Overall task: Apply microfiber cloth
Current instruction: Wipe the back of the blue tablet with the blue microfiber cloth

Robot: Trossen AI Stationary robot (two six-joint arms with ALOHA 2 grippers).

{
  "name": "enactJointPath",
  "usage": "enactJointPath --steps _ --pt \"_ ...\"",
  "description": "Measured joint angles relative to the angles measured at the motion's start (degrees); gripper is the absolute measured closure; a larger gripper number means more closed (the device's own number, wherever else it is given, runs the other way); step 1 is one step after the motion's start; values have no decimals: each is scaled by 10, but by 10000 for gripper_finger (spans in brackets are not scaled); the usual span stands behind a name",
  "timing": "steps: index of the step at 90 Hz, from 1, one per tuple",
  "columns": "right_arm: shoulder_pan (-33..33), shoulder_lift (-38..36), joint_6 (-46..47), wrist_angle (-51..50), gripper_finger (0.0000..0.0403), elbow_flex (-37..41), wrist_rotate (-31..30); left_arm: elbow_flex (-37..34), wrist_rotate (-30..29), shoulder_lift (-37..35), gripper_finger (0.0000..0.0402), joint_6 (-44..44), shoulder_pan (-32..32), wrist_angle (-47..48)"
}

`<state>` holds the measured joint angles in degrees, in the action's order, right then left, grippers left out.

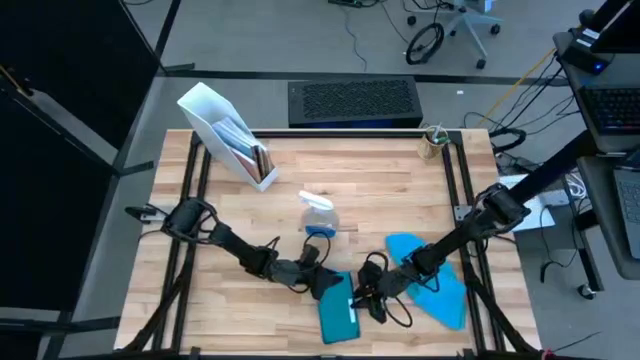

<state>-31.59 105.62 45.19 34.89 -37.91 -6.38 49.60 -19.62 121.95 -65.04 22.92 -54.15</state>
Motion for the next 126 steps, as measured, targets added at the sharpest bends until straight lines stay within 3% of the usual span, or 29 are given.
enactJointPath --steps 17,58,70,94,114,126 --pt "-1 -1 9 -16 347 1 33 0 11 -2 287 25 0 -6" --pt "-22 -7 27 -83 368 1 46 1 16 -3 288 52 -2 -7" --pt "-22 -26 36 -141 357 1 50 1 13 -3 288 62 -13 -3" --pt "-9 -91 21 -288 325 3 2 0 14 -3 288 92 -38 -5" --pt "-1 -240 22 -480 278 5 3 -1 56 -16 288 122 -37 0" --pt "-37 -322 56 -560 242 6 7 -3 77 -45 288 170 -18 27"
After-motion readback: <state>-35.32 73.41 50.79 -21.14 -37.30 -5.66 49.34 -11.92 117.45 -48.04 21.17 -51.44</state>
